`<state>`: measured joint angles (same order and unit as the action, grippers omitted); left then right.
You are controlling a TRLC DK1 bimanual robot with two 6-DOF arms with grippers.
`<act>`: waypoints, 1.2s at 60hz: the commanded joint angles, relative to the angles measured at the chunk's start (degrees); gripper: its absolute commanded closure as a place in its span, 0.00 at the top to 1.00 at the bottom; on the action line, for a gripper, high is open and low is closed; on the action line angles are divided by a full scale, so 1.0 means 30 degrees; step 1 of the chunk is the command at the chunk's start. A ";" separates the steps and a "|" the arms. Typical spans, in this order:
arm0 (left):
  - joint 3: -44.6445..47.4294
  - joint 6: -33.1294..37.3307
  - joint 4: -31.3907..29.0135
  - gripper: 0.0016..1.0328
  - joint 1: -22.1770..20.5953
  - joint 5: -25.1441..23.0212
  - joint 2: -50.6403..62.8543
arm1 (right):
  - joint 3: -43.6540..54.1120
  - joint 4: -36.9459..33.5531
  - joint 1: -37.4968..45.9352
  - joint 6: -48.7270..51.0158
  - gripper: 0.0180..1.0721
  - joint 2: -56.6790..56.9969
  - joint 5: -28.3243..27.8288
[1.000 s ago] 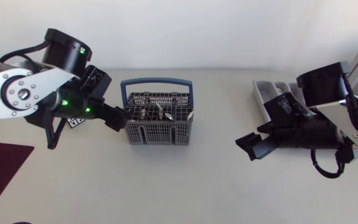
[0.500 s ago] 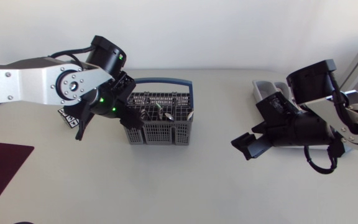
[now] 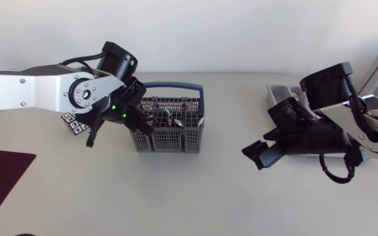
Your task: Transfer all utensils from the basket to the drawer tray.
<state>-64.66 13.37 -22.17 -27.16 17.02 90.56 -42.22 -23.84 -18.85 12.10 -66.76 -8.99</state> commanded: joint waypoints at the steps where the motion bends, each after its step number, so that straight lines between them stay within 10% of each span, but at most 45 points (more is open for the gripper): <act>1: -0.0066 0.0262 0.0067 0.17 -0.0118 0.0217 0.0486 | -0.0195 -0.0141 -0.0279 0.0157 0.96 0.0135 0.0039; 9: -0.0096 0.0291 0.0126 0.04 -0.0118 0.0246 0.0486 | -0.0166 -0.0170 -0.0367 0.0157 0.96 0.0193 0.0068; 46: 0.0226 0.2517 0.0155 0.04 -0.1875 0.3469 -0.3381 | -0.0107 -0.0405 -0.0952 0.0245 0.96 0.0779 0.0098; 72: -0.2205 0.1434 -0.2833 0.04 -0.2959 0.1916 -0.7688 | -0.0811 -0.1547 -0.2271 0.0245 0.96 0.3094 0.0127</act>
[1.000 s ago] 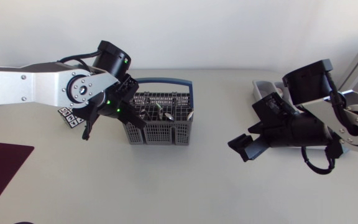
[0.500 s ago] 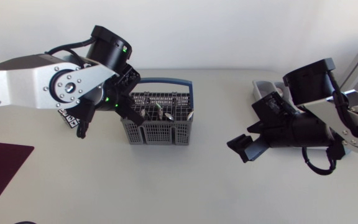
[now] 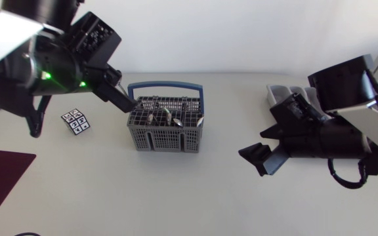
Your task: Transfer all utensils from the basket to the drawer tray.
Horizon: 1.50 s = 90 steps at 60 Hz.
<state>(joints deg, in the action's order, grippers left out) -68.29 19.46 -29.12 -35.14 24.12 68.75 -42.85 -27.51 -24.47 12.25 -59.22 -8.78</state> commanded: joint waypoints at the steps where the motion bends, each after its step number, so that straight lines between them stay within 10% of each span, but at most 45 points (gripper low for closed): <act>1: -0.1172 -0.0921 -0.0751 0.04 -0.0329 -0.0833 -0.0476 | -0.0658 -0.0323 -0.0545 0.0194 0.95 0.0785 0.0054; 47: -0.5420 -0.7015 -0.5321 0.04 0.0755 -1.6712 0.6351 | -0.2650 0.2665 -0.5496 0.0077 0.86 -0.2086 0.1929; 90: -0.5830 -0.7015 -0.5468 0.04 0.0784 -1.8645 0.7435 | -0.3412 0.3661 -0.6053 0.0077 0.22 -0.4049 0.1255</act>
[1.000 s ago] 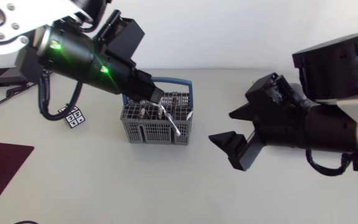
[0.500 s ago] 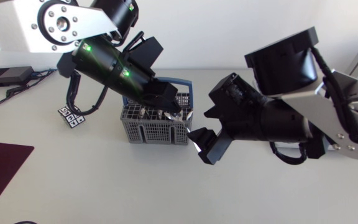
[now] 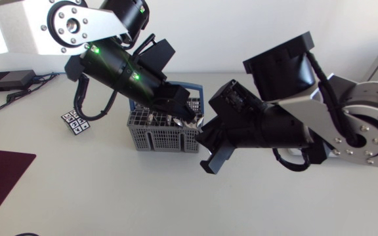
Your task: Transfer all utensils from the basket to the drawer tray.
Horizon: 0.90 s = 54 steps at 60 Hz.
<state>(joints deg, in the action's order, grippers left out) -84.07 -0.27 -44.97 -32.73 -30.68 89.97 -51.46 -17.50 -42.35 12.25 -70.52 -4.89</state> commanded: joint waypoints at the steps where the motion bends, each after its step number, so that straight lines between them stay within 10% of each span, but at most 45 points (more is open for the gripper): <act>1: -0.0540 -0.0436 -0.0186 0.04 -0.0017 -0.0380 0.0360 | -0.0541 0.0324 -0.0093 0.0077 0.21 -0.0311 -0.0071; 14: -0.0540 -0.0436 -0.0186 0.07 -0.0047 -0.0409 0.0302 | -0.0483 0.0149 -0.0005 0.0106 0.11 -0.0370 -0.0891; 32: -0.0950 -0.0436 -0.0156 0.47 0.0158 -0.0439 0.0009 | -0.0131 -0.0496 0.0141 0.0311 0.11 -0.0399 -0.1975; 54: -0.1331 -0.0348 0.0254 0.52 0.1975 -0.0409 -0.0958 | 0.1392 -0.1287 0.2397 0.2245 0.11 0.0304 -0.3059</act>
<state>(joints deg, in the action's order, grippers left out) -85.71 -0.27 -44.80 -28.77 -31.27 89.17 -49.80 -20.10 -37.67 16.23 -70.67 -13.41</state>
